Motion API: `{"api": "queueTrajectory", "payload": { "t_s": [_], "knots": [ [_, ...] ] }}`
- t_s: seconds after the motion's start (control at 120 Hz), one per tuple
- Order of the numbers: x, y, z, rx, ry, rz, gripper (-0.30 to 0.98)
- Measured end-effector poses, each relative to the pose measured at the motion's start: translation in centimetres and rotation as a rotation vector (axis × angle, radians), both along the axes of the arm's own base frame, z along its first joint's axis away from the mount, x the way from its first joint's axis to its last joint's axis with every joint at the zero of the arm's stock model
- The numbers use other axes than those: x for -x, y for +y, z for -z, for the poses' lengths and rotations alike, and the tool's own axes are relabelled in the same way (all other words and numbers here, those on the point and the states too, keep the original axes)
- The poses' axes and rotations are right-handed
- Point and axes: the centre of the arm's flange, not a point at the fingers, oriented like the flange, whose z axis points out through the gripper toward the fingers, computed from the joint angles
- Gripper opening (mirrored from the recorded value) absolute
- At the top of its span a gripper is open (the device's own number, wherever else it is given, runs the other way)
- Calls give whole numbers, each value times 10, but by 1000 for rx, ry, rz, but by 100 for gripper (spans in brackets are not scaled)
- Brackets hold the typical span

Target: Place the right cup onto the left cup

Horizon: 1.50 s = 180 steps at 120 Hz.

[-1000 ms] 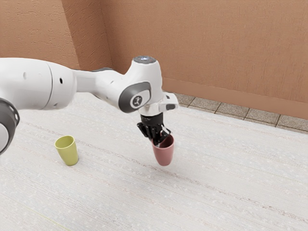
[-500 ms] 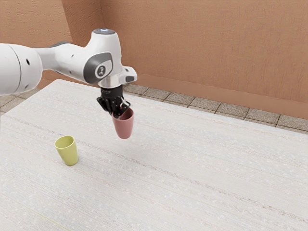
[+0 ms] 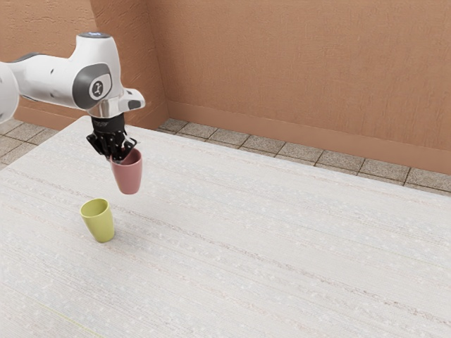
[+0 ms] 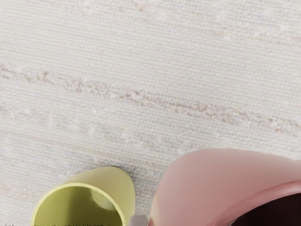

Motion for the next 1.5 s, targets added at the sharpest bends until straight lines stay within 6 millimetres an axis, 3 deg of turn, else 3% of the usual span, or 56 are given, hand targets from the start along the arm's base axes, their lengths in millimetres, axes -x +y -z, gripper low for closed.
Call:
{"api": "queueTrajectory", "payload": {
  "t_s": [0.675,0.9,1.5],
  "knots": [
    [43,108,15,25,50,-95,-10],
    [43,109,18,31,53,-72,-10],
    [45,100,55,58,72,-36,-10]
  ]
}}
